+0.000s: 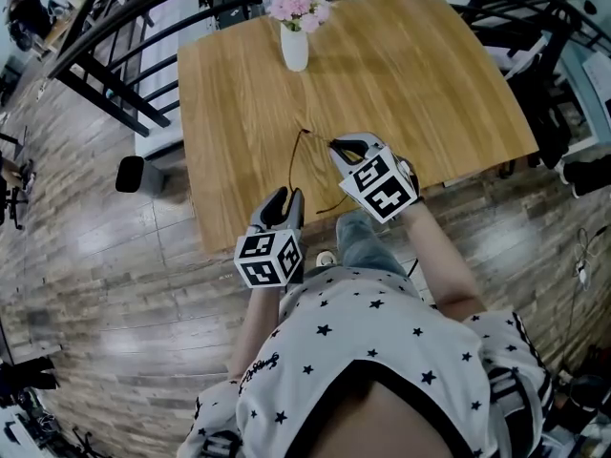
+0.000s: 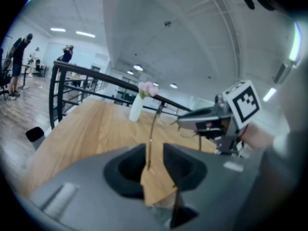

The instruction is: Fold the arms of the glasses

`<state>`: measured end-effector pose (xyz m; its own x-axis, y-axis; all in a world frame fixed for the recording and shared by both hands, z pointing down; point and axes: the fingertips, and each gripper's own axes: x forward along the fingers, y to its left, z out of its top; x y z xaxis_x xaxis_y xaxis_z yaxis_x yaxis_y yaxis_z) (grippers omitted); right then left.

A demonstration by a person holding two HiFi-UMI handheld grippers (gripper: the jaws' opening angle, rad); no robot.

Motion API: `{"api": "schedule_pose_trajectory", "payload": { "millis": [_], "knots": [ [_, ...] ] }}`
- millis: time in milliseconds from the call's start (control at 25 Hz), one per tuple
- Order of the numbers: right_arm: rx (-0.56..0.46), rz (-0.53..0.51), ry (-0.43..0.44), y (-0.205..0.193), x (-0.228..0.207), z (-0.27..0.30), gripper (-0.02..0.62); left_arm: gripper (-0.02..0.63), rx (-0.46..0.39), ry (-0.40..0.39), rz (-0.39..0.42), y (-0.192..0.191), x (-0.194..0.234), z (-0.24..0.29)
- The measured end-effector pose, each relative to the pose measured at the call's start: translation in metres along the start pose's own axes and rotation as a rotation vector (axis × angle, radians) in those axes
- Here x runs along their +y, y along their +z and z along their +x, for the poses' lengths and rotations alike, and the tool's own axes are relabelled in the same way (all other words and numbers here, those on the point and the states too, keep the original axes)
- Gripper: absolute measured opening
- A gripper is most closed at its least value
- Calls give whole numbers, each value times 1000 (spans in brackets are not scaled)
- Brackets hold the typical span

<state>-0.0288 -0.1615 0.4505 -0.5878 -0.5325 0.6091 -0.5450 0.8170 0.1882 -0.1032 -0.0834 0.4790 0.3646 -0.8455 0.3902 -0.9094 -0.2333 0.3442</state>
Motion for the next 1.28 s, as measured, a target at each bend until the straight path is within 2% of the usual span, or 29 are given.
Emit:
{"api": "schedule_pose_trajectory", "payload": {
  "millis": [240, 480, 800, 1280],
  "knots": [
    [-24, 3, -5, 8, 4, -10, 35, 99, -4, 7, 23, -1, 1, -5],
    [-39, 5, -9, 13, 4, -14, 35, 23, -14, 27, 39, -1, 3, -7],
    [-49, 12, -17, 17, 2, -16, 35, 21, -16, -30, 59, 2, -10, -5],
    [-56, 8, -2, 23, 5, -11, 35, 25, 27, -107, 79, -1, -26, 3]
  ]
}}
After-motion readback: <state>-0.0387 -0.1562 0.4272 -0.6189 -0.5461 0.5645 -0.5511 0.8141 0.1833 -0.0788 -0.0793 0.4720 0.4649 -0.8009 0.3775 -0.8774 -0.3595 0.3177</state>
